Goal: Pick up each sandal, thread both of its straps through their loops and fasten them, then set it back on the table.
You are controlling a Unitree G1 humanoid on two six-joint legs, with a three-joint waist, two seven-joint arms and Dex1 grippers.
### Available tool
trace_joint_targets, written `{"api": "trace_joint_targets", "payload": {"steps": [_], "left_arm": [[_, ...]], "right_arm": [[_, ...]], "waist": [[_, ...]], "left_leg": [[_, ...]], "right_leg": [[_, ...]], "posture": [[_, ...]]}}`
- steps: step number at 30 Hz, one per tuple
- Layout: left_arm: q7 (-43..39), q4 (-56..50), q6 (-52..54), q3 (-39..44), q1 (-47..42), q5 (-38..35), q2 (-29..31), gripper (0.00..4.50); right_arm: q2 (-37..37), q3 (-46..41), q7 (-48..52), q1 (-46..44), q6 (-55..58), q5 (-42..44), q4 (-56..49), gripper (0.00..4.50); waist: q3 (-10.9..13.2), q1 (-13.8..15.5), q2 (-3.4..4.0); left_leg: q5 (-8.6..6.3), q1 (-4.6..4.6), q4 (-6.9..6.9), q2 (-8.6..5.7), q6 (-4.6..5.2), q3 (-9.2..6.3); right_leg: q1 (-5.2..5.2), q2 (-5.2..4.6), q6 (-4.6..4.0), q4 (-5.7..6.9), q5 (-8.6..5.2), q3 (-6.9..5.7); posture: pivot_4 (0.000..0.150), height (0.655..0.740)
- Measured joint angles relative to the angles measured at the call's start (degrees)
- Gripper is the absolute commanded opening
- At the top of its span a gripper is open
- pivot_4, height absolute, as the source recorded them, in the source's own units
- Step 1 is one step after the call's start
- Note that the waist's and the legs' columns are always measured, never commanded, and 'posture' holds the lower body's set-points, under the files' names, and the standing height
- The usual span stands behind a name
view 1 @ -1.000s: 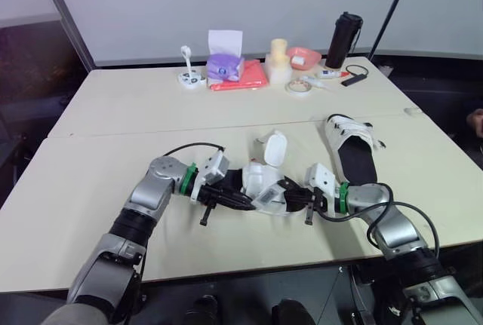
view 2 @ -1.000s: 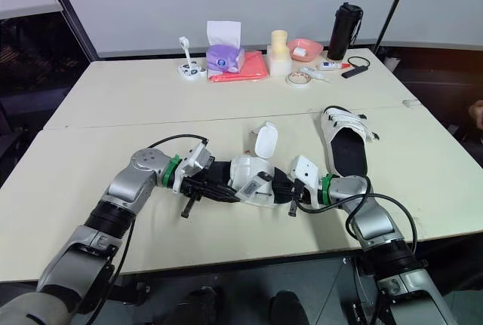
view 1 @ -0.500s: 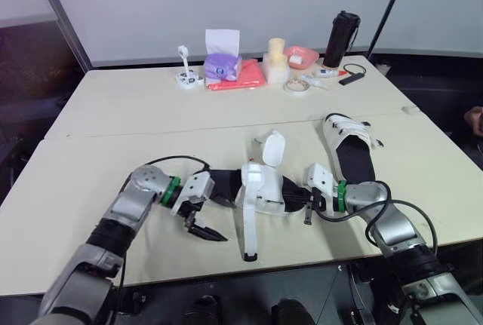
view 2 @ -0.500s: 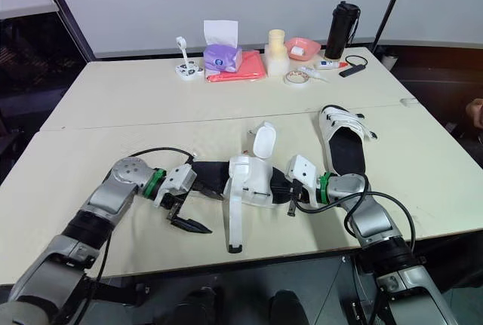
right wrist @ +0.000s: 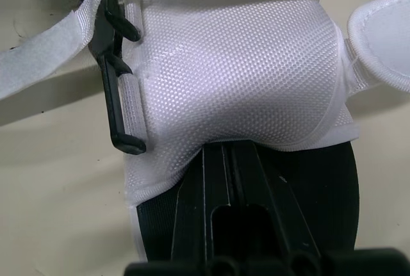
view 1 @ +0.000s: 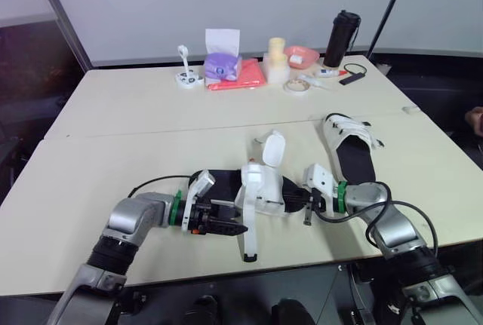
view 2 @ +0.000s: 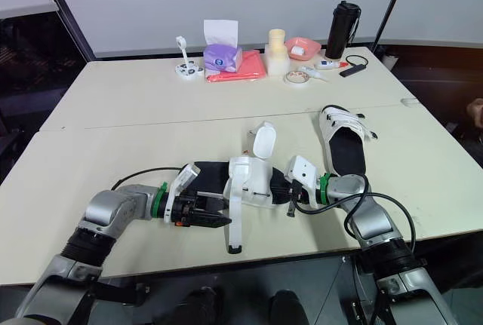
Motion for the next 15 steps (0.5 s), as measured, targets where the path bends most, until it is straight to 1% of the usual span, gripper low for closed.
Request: {"api": "trace_joint_targets", "payload": {"steps": [3, 6, 7, 8, 9, 10, 11, 12, 13, 14, 15], "left_arm": [[3.5, -0.81, 3.74, 0.62, -0.03, -1.91, -2.47, 4.13], [5.88, -1.29, 5.9, 0.87, -0.04, -3.4, -3.91, 4.13], [6.3, -1.55, 6.6, 0.88, -0.06, -3.61, -4.03, 3.62], [6.68, -1.6, 7.23, 0.71, -0.05, -3.86, -4.11, 3.35], [6.88, -1.62, 8.08, 0.42, -0.03, -4.43, -4.13, 2.76], [6.92, -1.79, 8.51, 0.21, 0.0, -4.74, -4.18, 2.34], [7.02, -2.22, 9.23, -0.05, 0.0, -5.26, -4.19, 1.78], [7.06, -2.69, 9.6, -0.29, 0.01, -5.79, -4.19, 1.37], [7.08, -3.29, 10.14, -0.38, 0.01, -6.07, -4.2, 0.77], [7.09, -3.71, 10.6, -0.43, 0.01, -6.54, -4.19, 0.29], [7.1, -4.01, 10.76, -0.51, 0.01, -7.13, -4.18, 0.02]], "right_arm": [[-0.55, -0.78, -0.7, 1.46, 1.58, -0.01, -2.17, 0.0], [-0.59, -1.28, -1.26, 2.68, 2.68, -0.02, -3.91, 0.0], [-0.59, -1.33, -1.34, 2.95, 2.92, -0.02, -4.38, 0.0], [-0.59, -1.39, -1.42, 3.15, 3.04, -0.01, -4.71, 0.0], [-0.6, -1.44, -1.5, 3.34, 3.3, -0.02, -5.11, 0.0], [-0.6, -1.45, -1.55, 3.46, 3.51, -0.02, -5.4, 0.0], [-0.6, -1.48, -1.6, 3.53, 3.65, -0.01, -5.56, 0.0], [-0.61, -1.49, -1.6, 3.57, 3.7, -0.01, -5.65, 0.0], [-0.61, -1.48, -1.61, 3.58, 3.77, -0.01, -5.73, 0.0], [-0.61, -1.48, -1.61, 3.61, 3.86, -0.01, -5.8, 0.0], [-0.61, -1.49, -1.61, 3.62, 3.95, -0.01, -5.87, 0.0]], "waist": [[0.0, 0.95, -0.01], [0.0, 1.25, -0.01], [0.0, 1.25, -0.01], [0.0, 1.25, -0.01], [0.0, 1.25, -0.01], [0.0, 1.24, -0.01], [0.0, 1.24, -0.01], [0.0, 1.24, -0.01], [0.0, 1.23, -0.01], [0.0, 1.23, -0.01], [0.0, 1.23, -0.01]], "left_leg": [[-0.01, 0.0, 0.01, -0.01, 0.0, 0.01], [-0.03, 0.0, -0.02, -0.01, 0.01, 0.03], [-0.03, 0.0, -0.05, -0.01, 0.01, 0.04], [-0.03, -0.01, -0.09, -0.01, 0.01, 0.05], [-0.03, -0.02, -0.11, -0.01, 0.01, 0.05], [-0.03, -0.03, -0.14, -0.01, 0.01, 0.06], [-0.02, -0.02, -0.19, -0.01, 0.01, 0.06], [-0.02, -0.02, -0.21, -0.01, 0.01, 0.06], [-0.02, -0.02, -0.25, 0.0, 0.01, 0.07], [-0.02, -0.02, -0.28, 0.0, 0.01, 0.07], [-0.02, -0.02, -0.3, 0.0, 0.01, 0.07]], "right_leg": [[0.01, -0.02, 0.0, -0.14, 0.0, 0.0], [0.02, -0.02, 0.0, -0.18, 0.0, 0.0], [0.03, -0.02, 0.0, -0.19, 0.0, 0.0], [0.05, -0.02, -0.01, -0.21, 0.0, 0.01], [0.03, -0.02, -0.01, -0.22, 0.0, 0.01], [0.02, -0.02, -0.01, -0.23, 0.0, 0.01], [0.01, -0.02, -0.01, -0.26, 0.0, 0.01], [0.0, -0.02, -0.01, -0.27, 0.0, 0.01], [-0.01, -0.02, -0.02, -0.28, -0.01, 0.01], [-0.02, -0.03, -0.02, -0.29, -0.01, 0.01], [-0.04, -0.02, -0.02, -0.29, -0.01, 0.01]], "posture": [[0.15, 0.74], [0.15, 0.74], [0.15, 0.74], [0.15, 0.74], [0.15, 0.74], [0.15, 0.74], [0.15, 0.74], [0.15, 0.74], [0.15, 0.74], [0.15, 0.74], [0.15, 0.74]]}}
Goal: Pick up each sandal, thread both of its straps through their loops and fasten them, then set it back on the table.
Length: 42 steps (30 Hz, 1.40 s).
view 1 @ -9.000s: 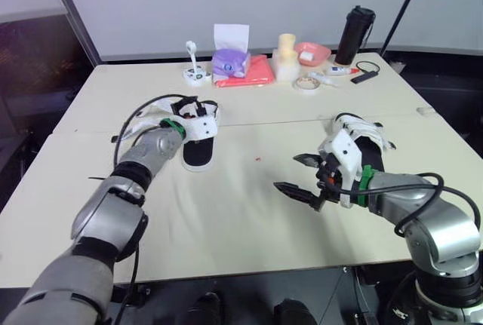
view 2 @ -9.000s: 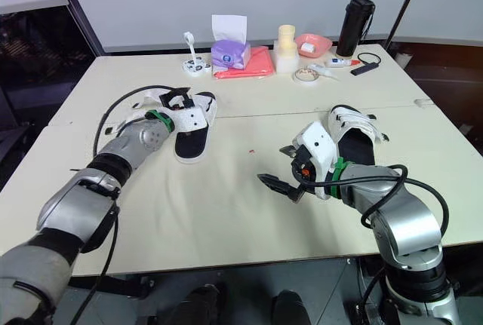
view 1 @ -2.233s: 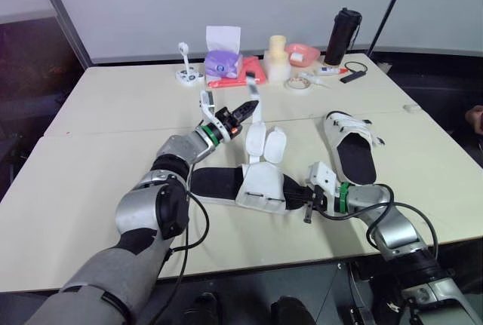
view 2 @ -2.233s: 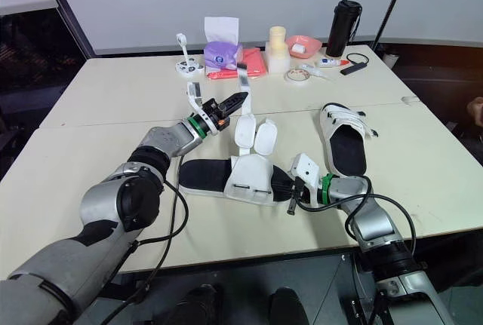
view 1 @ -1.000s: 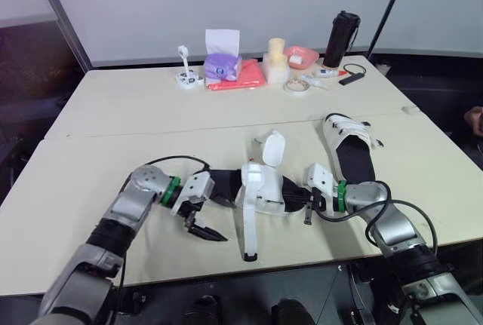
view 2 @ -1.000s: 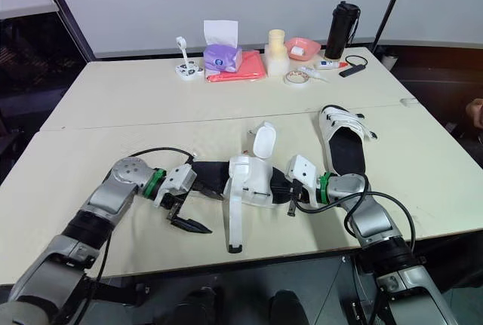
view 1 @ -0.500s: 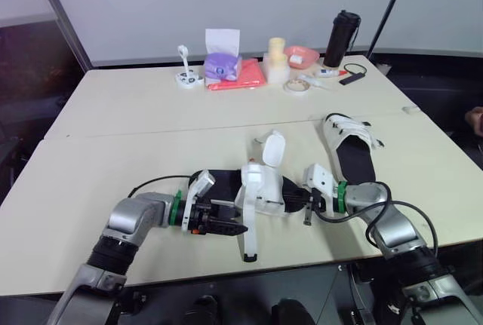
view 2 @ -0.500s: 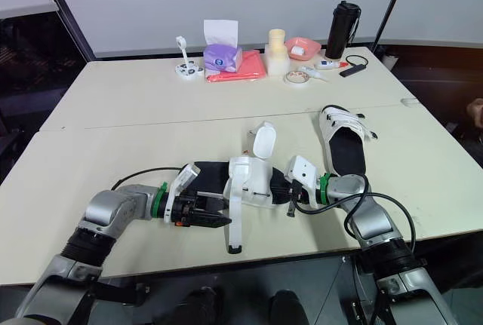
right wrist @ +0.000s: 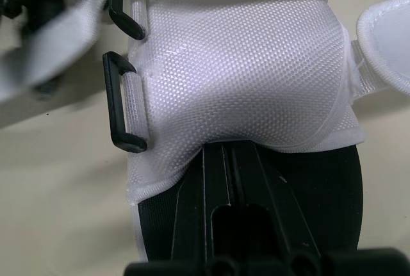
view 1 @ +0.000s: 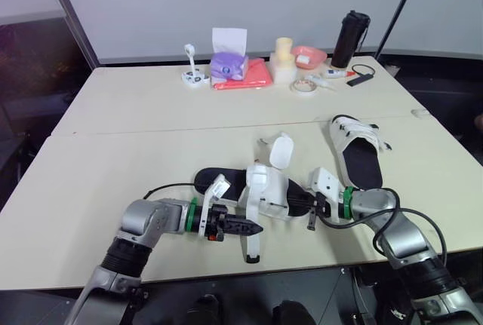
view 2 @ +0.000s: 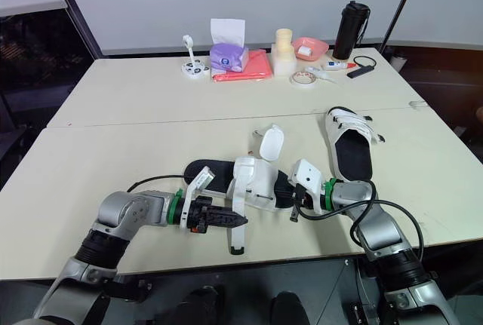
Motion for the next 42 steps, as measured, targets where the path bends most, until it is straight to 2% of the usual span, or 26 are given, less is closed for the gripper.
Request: {"api": "trace_joint_targets", "payload": {"steps": [8, 11, 17, 23, 29, 42], "left_arm": [[-0.65, -0.97, 0.83, 0.77, -1.2, -2.79, 1.5, 0.02], [-2.08, -0.16, 0.9, 4.22, -5.89, -5.34, 2.55, 0.02], [-6.66, 11.04, -1.36, 7.85, -19.38, -7.15, 3.59, 0.02], [-15.39, 27.63, -11.21, 2.39, -26.95, -0.05, 2.28, 0.02], [-23.56, 39.04, -20.01, -2.35, -30.74, 6.68, -1.17, 0.02], [-29.09, 54.16, -30.2, -1.08, -36.29, 14.52, -4.38, 0.02]], "right_arm": [[0.0, 0.0, 0.01, -0.09, 0.05, 0.0, 0.03, 0.0], [0.0, 0.05, 0.08, -0.23, 0.0, -0.03, 0.22, 0.0], [-0.01, 0.37, 0.46, -0.81, -0.49, -0.06, 0.68, 0.0], [-0.01, 0.6, 0.42, -1.08, -1.05, -0.39, 1.0, 0.0], [0.0, 0.61, 0.24, -0.73, -1.03, -0.41, 0.45, 0.0], [-0.39, 0.23, -0.33, 0.19, 0.12, -0.42, -1.14, 0.0]], "waist": [[0.02, 0.03, -0.03], [0.03, 0.02, -0.04], [0.03, -0.21, -0.04], [0.04, -0.23, -0.07], [0.05, -0.33, -0.08], [0.08, -0.1, -0.12]], "left_leg": [[0.0, 0.0, -0.03, 0.01, -0.01, 0.0], [0.01, 0.0, -0.03, 0.02, -0.01, 0.01], [0.02, 0.01, -0.11, -0.13, -0.03, 0.06], [0.04, 0.01, -0.13, -0.15, -0.05, 0.1], [0.04, 0.0, -0.14, -0.15, -0.06, 0.17], [0.05, -0.13, -0.14, -0.17, -0.05, 0.15]], "right_leg": [[-0.03, 0.01, -0.02, -0.02, -0.01, -0.01], [-0.02, 0.01, -0.03, -0.03, -0.01, -0.01], [-0.06, 0.02, -0.01, -0.04, -0.01, -0.01], [-0.07, 0.04, -0.01, -0.04, 0.0, -0.02], [-0.1, 0.03, 0.0, -0.04, -0.01, -0.01], [-0.15, 0.03, 0.04, -0.03, -0.02, -0.11]], "posture": [[0.15, 0.74], [0.15, 0.74], [0.15, 0.74], [0.15, 0.74], [0.15, 0.74], [0.15, 0.74]]}}
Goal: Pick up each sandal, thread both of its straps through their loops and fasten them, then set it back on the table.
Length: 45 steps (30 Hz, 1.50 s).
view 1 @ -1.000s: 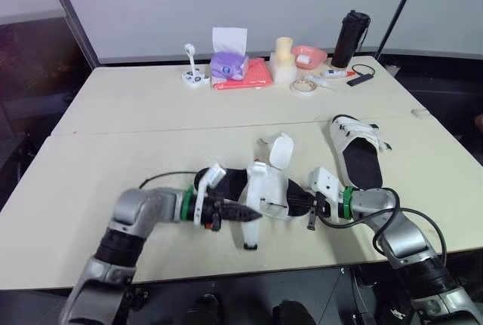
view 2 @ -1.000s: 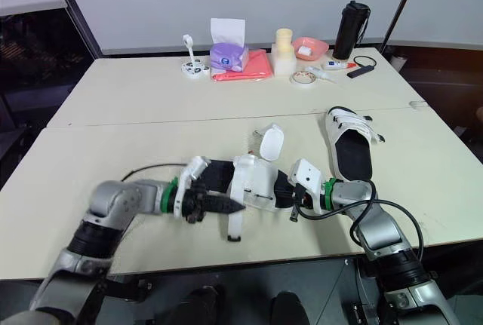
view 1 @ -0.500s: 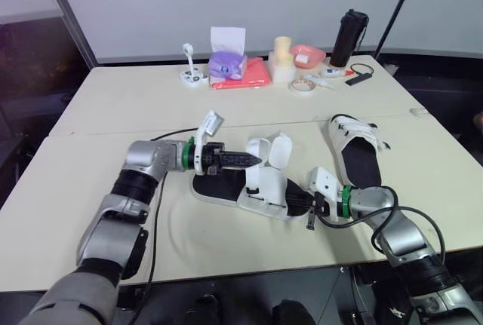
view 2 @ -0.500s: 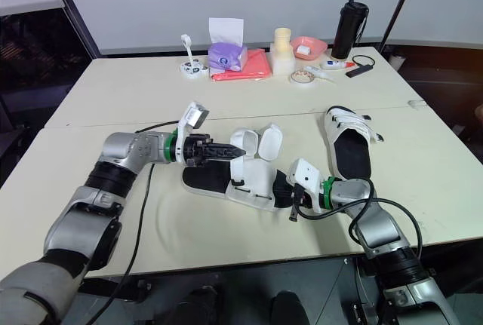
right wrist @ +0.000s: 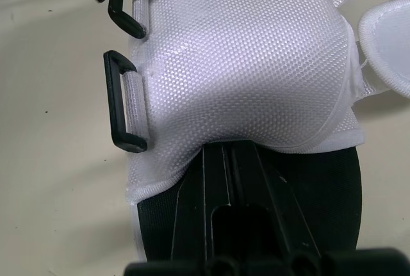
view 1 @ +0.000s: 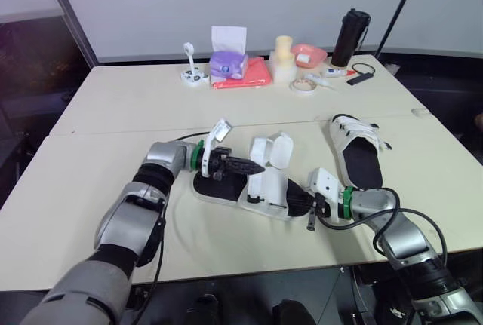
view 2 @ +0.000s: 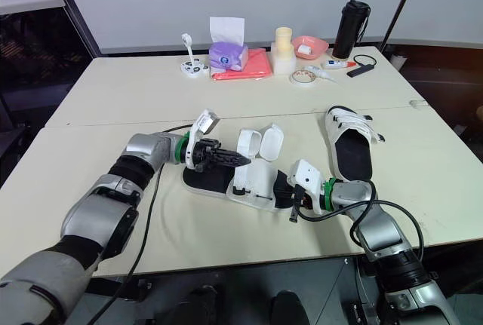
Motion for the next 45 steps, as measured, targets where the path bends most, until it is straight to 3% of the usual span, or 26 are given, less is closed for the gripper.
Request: {"api": "trace_joint_targets", "payload": {"steps": [17, 45], "left_arm": [[-0.63, 6.33, -2.63, 4.33, -3.87, 3.11, -2.61, 0.02], [-0.75, 0.57, 3.6, 0.64, -1.92, -0.87, -0.98, 0.02]], "right_arm": [[-0.41, 0.04, -0.45, 0.37, 0.16, -0.03, -0.75, 0.0], [-0.73, 0.48, -1.05, 0.55, 0.0, -0.38, -1.18, 0.0]], "waist": [[0.02, -0.04, -0.03], [0.02, -0.07, -0.03]], "left_leg": [[0.01, -0.07, 0.01, -0.02, 0.01, -0.01], [0.01, -0.05, 0.02, -0.02, 0.0, -0.03]], "right_leg": [[-0.02, 0.0, 0.04, 0.02, -0.02, -0.07], [-0.01, 0.0, 0.03, 0.06, -0.01, -0.07]], "posture": [[0.15, 0.74], [0.15, 0.74]]}}
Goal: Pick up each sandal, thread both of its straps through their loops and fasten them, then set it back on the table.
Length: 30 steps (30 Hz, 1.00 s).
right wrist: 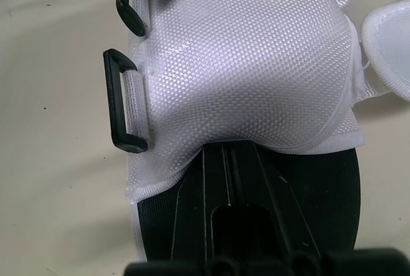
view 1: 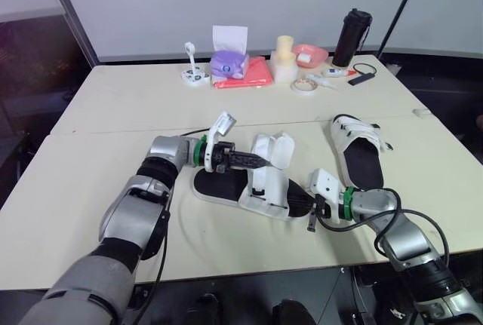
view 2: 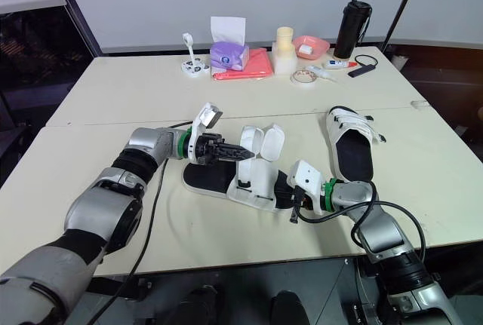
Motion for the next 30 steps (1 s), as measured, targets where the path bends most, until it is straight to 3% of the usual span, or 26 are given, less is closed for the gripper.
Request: {"api": "trace_joint_targets", "payload": {"steps": [22, 30], "left_arm": [[-0.25, 0.02, -6.35, -4.71, 1.8, 1.91, -0.16, 0.02], [-0.45, -6.01, -11.84, -11.4, 6.43, 1.0, 1.85, 0.02]], "right_arm": [[-0.42, 0.57, -0.56, 0.02, -0.03, -0.23, -0.41, 0.0], [-0.42, 0.83, -0.9, 0.03, -0.04, -0.23, -0.49, 0.0]], "waist": [[0.0, 0.04, 0.0], [-0.01, -0.03, 0.01]], "left_leg": [[0.0, 0.01, 0.01, 0.0, 0.0, 0.0], [0.0, 0.02, 0.01, 0.01, 0.0, -0.03]], "right_leg": [[0.01, 0.0, 0.0, 0.01, 0.0, 0.0], [0.01, 0.0, -0.01, 0.01, 0.01, 0.02]], "posture": [[0.15, 0.74], [0.15, 0.74]]}}
